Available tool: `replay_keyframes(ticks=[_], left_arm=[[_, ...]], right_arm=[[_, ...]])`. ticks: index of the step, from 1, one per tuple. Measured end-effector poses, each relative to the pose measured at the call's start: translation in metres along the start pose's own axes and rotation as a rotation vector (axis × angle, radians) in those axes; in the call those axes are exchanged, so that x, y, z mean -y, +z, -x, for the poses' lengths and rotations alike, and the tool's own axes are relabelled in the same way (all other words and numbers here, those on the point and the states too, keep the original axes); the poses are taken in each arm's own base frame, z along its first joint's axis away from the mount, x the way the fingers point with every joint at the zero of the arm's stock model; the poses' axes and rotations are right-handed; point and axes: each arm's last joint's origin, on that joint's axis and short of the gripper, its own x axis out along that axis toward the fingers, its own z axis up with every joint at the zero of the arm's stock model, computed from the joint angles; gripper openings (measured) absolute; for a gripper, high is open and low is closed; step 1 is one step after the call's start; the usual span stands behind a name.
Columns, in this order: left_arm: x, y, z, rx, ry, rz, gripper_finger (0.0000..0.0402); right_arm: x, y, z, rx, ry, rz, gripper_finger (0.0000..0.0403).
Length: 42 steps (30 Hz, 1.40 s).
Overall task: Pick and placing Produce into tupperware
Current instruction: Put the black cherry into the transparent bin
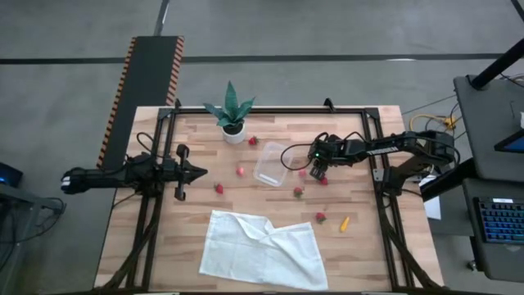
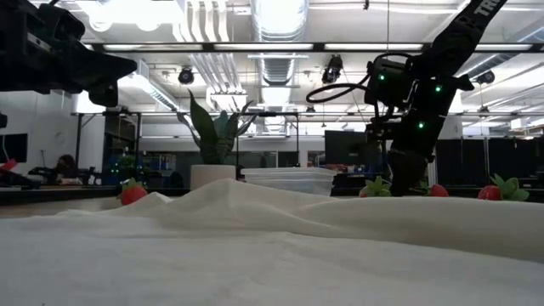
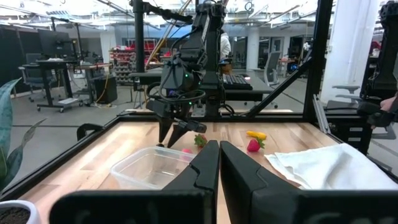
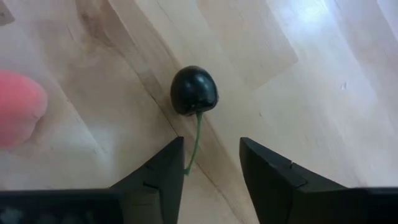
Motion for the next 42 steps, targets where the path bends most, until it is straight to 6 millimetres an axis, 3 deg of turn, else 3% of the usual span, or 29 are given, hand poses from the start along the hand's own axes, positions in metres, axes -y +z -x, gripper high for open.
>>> replay_keyframes(ticks=[18, 33, 42], left_arm=[[0.0, 0.0, 0.0, 0.0, 0.0, 0.0, 0.0], [0.0, 0.0, 0.0, 0.0, 0.0, 0.0, 0.0], [0.0, 0.0, 0.0, 0.0, 0.0, 0.0, 0.0]], right_arm=[[0.0, 0.0, -0.001, -0.004, -0.003, 0.035, 0.0012], [0.0, 0.0, 0.001, 0.003, -0.003, 0.036, 0.0008], [0.004, 0.004, 0.016, 0.069, 0.014, 0.014, 0.0008]])
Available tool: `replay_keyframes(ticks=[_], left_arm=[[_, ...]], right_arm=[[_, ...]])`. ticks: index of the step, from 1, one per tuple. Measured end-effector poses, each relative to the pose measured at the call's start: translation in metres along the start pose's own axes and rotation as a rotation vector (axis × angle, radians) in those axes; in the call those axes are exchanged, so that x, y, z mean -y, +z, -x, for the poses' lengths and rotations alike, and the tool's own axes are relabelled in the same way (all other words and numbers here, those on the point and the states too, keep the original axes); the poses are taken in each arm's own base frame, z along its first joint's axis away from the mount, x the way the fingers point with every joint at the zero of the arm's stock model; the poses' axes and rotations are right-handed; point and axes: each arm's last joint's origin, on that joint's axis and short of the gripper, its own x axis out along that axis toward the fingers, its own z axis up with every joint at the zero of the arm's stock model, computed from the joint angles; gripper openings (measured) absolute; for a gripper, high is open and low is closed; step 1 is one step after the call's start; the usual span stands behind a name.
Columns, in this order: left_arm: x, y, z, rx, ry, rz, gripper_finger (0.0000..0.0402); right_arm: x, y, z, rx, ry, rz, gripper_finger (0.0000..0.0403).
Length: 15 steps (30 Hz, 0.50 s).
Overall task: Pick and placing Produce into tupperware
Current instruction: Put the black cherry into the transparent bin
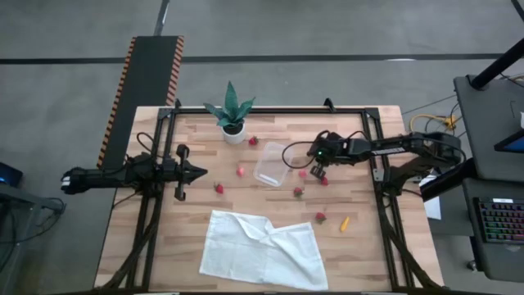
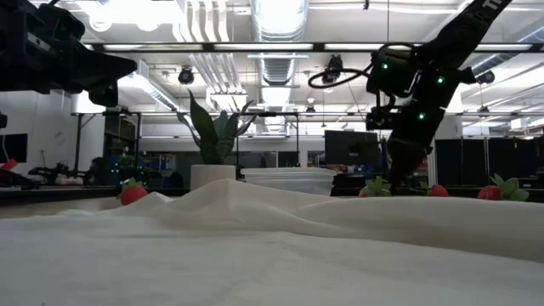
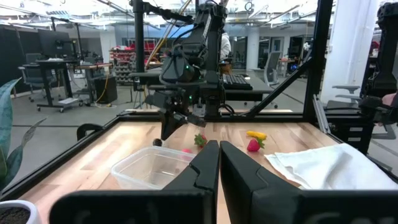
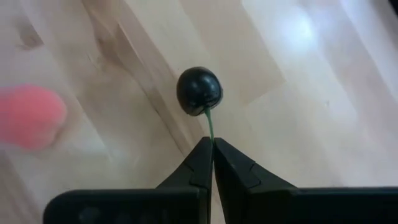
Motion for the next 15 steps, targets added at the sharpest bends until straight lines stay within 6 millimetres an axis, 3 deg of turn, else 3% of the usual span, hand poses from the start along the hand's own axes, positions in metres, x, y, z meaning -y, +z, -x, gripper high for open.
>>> replay_keyframes(ticks=[7, 15], left_arm=[[0.0, 0.0, 0.0, 0.0, 0.0, 0.0, 0.0], [0.0, 0.0, 0.0, 0.001, 0.0, 0.0, 0.0]], right_arm=[[0.005, 0.005, 0.02, 0.089, 0.023, -0.026, 0.0008], [0.005, 0.019, 0.048, 0.258, 0.173, -0.071, 0.0008]])
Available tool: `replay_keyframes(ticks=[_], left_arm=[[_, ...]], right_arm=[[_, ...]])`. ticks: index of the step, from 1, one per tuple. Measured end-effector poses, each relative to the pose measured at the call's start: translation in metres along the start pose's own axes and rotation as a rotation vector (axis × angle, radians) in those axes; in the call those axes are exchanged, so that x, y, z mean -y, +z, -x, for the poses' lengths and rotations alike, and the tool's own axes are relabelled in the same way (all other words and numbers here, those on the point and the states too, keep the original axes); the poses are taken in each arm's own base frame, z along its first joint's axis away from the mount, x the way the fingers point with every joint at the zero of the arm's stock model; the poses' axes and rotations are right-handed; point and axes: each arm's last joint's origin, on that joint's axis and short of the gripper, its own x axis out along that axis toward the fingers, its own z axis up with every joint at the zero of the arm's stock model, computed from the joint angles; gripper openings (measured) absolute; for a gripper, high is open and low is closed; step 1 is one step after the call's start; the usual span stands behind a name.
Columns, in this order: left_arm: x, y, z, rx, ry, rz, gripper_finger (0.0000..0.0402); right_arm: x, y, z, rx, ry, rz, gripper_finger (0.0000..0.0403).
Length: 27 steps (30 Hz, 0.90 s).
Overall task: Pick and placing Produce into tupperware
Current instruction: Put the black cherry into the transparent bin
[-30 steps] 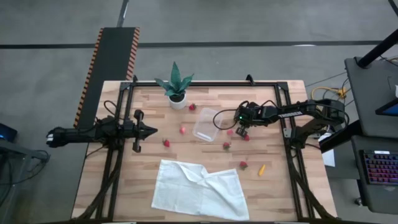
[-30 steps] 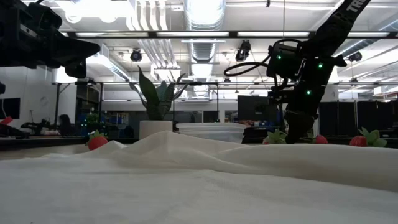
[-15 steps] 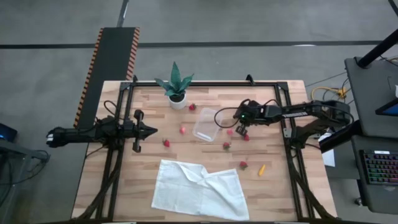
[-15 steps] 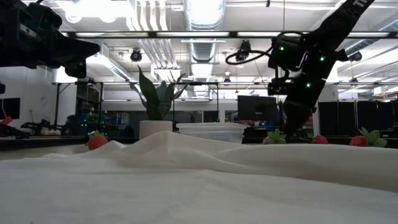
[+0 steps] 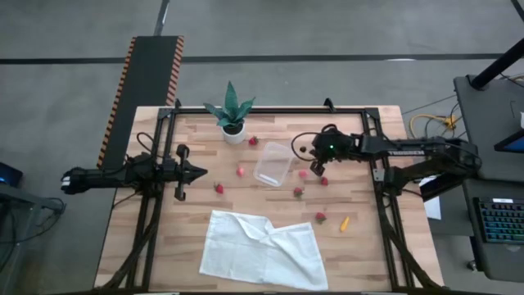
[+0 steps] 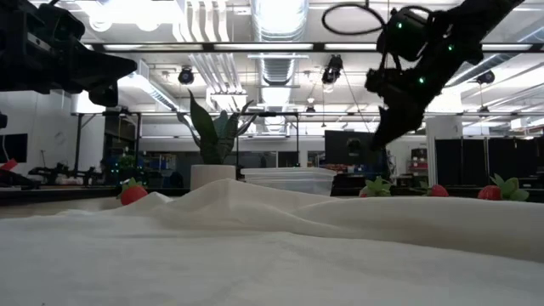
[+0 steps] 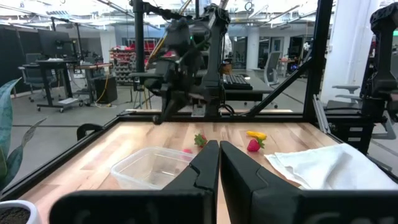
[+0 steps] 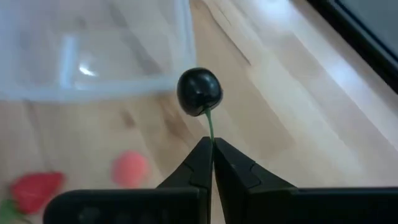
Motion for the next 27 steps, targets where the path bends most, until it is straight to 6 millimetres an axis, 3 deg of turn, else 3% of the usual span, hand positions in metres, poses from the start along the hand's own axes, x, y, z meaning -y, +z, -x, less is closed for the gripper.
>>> replay_keyframes(ticks=[6, 11, 19, 27], left_arm=[[0.0, 0.0, 0.0, 0.0, 0.0, 0.0, 0.0], [0.0, 0.0, 0.0, 0.0, 0.0, 0.0, 0.0], [0.0, 0.0, 0.0, -0.001, 0.0, 0.0, 0.0], [0.0, 0.0, 0.0, 0.0, 0.0, 0.0, 0.0]], right_arm=[[-0.017, 0.031, 0.009, 0.075, 0.054, 0.071, 0.0008], [-0.031, 0.056, 0.001, 0.082, 0.096, 0.126, 0.0008], [-0.044, 0.076, -0.043, -0.024, 0.102, 0.205, 0.0008], [-0.054, 0.08, -0.089, -0.166, 0.091, 0.259, 0.0008]])
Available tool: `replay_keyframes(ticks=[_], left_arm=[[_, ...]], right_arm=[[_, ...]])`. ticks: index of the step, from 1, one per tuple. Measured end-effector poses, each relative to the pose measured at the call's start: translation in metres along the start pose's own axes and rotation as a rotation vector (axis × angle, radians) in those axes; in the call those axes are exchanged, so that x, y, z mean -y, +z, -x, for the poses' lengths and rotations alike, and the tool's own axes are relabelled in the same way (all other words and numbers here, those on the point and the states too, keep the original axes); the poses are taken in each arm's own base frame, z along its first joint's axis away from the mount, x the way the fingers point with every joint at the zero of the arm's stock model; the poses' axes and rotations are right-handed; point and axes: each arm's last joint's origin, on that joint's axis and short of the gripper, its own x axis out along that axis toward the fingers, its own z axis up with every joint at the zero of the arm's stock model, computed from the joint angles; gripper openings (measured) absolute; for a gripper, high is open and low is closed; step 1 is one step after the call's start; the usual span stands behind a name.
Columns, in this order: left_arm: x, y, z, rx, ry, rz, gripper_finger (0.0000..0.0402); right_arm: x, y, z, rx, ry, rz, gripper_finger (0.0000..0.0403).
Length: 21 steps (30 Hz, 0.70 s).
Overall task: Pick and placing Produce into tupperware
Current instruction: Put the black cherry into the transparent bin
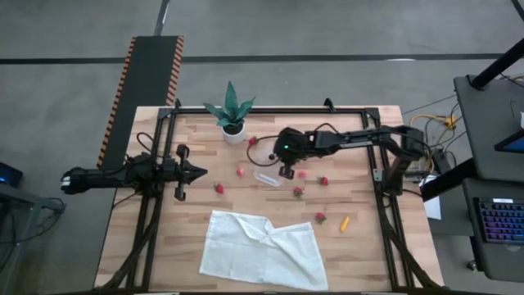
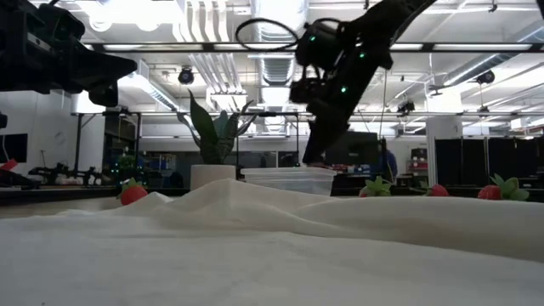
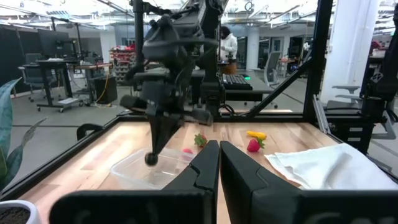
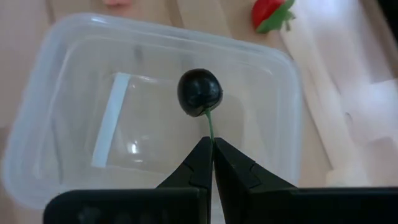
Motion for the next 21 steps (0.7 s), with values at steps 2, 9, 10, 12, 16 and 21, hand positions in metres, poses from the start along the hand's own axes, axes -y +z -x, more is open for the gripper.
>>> replay_keyframes(ticks=[2, 9, 10, 12, 16, 21], left_arm=[[0.0, 0.0, 0.0, 0.0, 0.0, 0.0, 0.0], [0.0, 0.0, 0.0, -0.002, 0.0, 0.001, 0.0], [0.0, 0.0, 0.0, -0.003, -0.001, 0.001, 0.0], [0.0, 0.0, 0.0, -0.004, -0.001, 0.001, 0.0], [0.0, 0.0, 0.0, -0.006, -0.001, 0.002, 0.0], [0.0, -0.001, 0.0, -0.006, -0.001, 0.002, 0.0]], right_arm=[[-0.001, 0.003, -0.007, -0.016, 0.0, 0.01, 0.0008], [-0.001, 0.007, -0.02, -0.054, 0.001, 0.029, 0.0008], [0.0, 0.007, -0.021, -0.059, 0.001, 0.028, 0.0008], [0.002, 0.006, -0.022, -0.068, -0.001, 0.024, 0.0008], [0.005, 0.004, -0.021, -0.073, -0.004, 0.016, 0.0008], [0.006, 0.003, -0.022, -0.079, 0.032, 0.01, 0.0008]])
